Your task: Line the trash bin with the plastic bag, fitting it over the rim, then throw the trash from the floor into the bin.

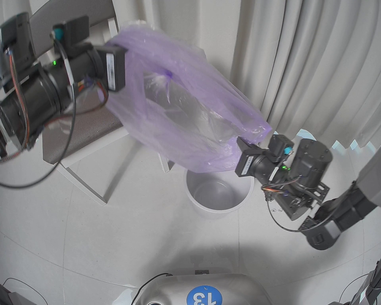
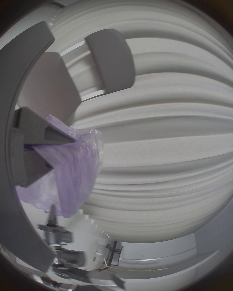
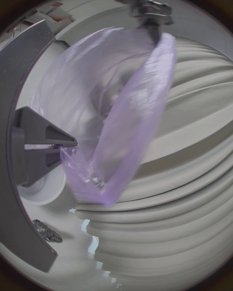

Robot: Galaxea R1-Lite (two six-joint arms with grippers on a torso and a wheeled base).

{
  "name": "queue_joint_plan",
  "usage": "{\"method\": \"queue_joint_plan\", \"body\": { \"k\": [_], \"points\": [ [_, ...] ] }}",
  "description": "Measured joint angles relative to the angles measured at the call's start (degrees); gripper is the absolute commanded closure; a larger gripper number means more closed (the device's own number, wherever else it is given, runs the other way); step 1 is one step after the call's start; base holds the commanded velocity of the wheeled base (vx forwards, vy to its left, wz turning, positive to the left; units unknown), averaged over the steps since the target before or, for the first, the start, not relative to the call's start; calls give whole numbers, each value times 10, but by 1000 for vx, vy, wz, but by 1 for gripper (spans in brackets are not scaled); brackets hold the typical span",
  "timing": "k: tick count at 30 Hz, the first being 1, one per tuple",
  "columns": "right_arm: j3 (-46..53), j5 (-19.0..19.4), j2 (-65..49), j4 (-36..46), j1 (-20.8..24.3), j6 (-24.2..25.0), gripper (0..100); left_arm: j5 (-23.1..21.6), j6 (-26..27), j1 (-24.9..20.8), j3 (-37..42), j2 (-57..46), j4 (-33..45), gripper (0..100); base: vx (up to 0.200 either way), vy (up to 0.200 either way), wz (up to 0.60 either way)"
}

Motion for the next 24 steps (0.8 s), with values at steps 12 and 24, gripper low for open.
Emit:
{"method": "queue_joint_plan", "body": {
  "k": [12,24],
  "points": [
    [94,103,-227,223,-57,-30,100,-2,-91,-55,156,51,-7,100,0,0,0],
    [89,86,-241,173,59,60,100,0,-158,-116,153,175,-198,100,0,0,0]
  ]
}}
